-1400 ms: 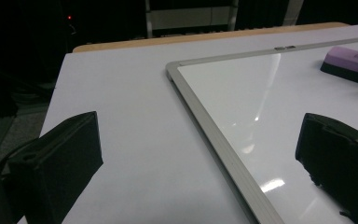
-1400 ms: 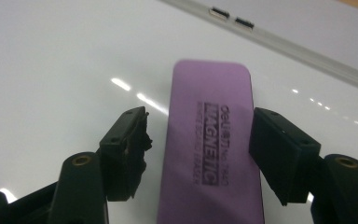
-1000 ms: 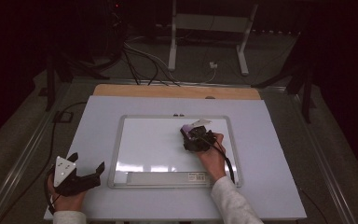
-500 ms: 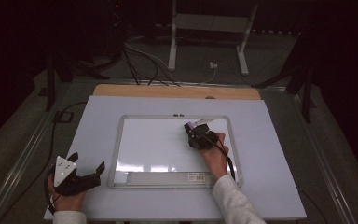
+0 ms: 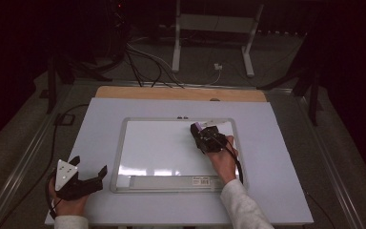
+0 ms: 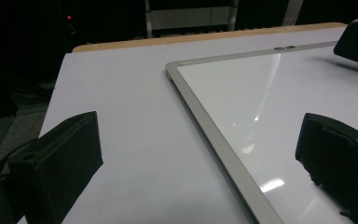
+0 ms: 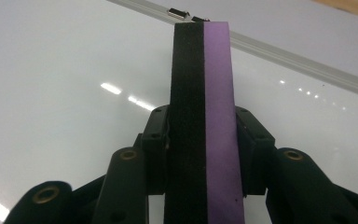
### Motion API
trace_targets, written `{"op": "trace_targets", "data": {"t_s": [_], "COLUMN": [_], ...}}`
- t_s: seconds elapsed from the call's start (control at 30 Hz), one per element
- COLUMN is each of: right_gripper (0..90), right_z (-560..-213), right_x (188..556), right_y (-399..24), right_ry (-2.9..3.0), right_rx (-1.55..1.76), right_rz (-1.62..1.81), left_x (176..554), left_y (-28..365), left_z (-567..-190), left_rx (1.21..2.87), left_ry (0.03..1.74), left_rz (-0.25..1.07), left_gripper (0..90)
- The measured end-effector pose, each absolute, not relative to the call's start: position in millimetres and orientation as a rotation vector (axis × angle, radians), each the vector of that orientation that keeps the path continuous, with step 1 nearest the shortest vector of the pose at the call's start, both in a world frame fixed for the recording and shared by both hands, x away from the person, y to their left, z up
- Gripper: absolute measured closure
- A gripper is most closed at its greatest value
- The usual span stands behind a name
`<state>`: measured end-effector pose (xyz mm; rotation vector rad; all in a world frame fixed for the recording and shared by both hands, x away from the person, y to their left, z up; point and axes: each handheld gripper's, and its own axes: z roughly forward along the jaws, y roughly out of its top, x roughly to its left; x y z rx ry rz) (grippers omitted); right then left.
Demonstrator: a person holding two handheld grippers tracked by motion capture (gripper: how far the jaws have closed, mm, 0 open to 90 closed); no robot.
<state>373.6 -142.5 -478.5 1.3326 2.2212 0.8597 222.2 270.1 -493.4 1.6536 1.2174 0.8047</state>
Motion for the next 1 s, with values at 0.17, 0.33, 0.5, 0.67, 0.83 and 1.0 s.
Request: {"op": "trace_targets", "data": {"t_s": [0.17,0.33,0.5,0.67,0.83,1.0], "right_gripper": [62.6,62.8,62.8,62.8,62.9,63.0], "right_z": [-474.7,-469.6,-465.6,-463.5,-461.3,-459.2], "right_x": [368.8,363.5,360.8,356.5,351.3,345.7], "right_y": [-144.2,-147.8,-155.1,-164.2,-172.9,-180.3], "right_ry": [2.168,2.104,2.076,2.055,2.036,2.019], "right_rx": [1.337,1.376,1.411,1.439,1.478,1.507], "right_rz": [0.877,0.899,0.920,0.931,0.931,0.930], "left_x": [222.0,222.0,222.0,222.1,221.9,221.9], "left_y": [269.9,269.7,269.8,269.6,269.5,269.0], "left_z": [-493.2,-493.1,-493.3,-493.4,-493.1,-493.1], "left_rx": [1.652,1.653,1.653,1.656,1.654,1.656], "left_ry": [1.218,1.218,1.220,1.220,1.221,1.217], "left_rz": [0.805,0.806,0.806,0.807,0.808,0.808], "left_gripper": [1.1,1.1,1.1,1.1,1.1,1.1]}}
